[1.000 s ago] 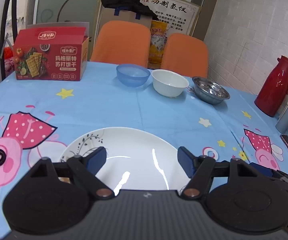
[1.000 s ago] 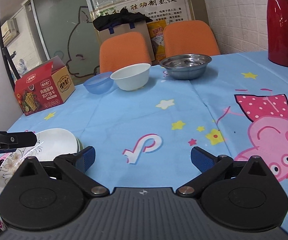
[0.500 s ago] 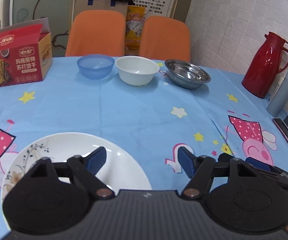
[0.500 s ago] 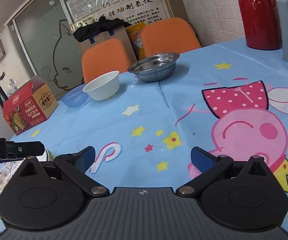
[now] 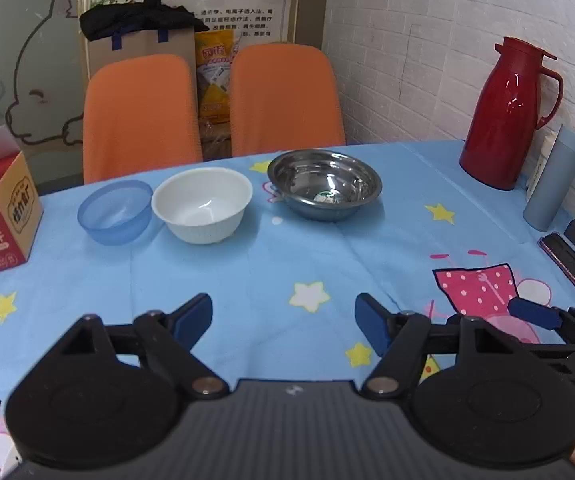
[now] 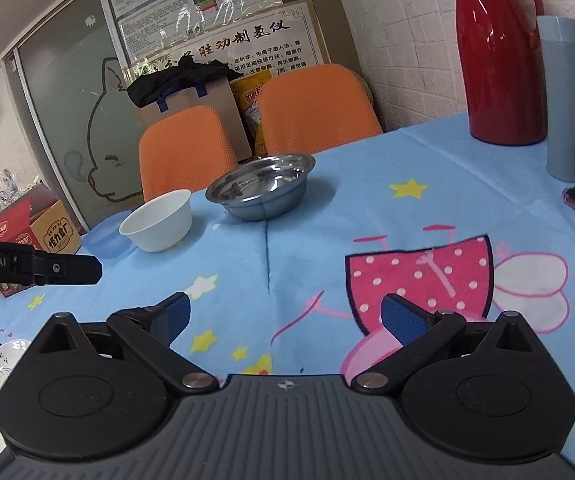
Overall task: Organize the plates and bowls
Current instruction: 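Open the right gripper and move both grippers toward the steel bowl, then grasp the steel bowl rim with the right gripper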
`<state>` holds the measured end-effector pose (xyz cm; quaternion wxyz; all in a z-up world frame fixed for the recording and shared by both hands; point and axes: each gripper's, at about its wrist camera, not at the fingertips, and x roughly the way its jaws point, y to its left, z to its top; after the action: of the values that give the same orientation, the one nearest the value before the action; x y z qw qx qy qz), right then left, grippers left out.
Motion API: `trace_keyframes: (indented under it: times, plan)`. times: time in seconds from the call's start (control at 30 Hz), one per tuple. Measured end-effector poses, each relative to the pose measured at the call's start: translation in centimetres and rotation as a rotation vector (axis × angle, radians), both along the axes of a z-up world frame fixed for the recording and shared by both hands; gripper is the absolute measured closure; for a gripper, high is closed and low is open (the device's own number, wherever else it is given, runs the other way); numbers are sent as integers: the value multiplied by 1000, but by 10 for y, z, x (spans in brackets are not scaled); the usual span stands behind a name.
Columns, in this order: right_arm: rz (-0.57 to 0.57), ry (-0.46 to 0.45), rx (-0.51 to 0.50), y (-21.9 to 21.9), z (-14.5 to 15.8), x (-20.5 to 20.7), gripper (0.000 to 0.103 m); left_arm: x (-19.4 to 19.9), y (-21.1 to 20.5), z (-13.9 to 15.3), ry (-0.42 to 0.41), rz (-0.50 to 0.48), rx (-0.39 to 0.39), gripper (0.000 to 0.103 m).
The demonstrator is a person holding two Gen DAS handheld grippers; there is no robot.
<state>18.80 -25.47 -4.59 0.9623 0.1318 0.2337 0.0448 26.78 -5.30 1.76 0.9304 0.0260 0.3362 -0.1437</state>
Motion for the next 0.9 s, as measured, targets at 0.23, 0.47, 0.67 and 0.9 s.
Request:
trace_keyframes:
  times: [0.23,0.47,0.67,0.9]
  plan:
    - [4,-105,-106,-12,45,26,0,40,-20,19,-29,-51,21,32]
    - [-13,-196,-150,-17,89,75,0,106,-18,55,-71,-48,-41,32]
    - [-13,-180,-171,-18,97,143,0,164,-21,76,-80,-42,-38,32]
    - [-37,-51,-136,-21,49,201,0,222,-35,32,4,-70,-4,32]
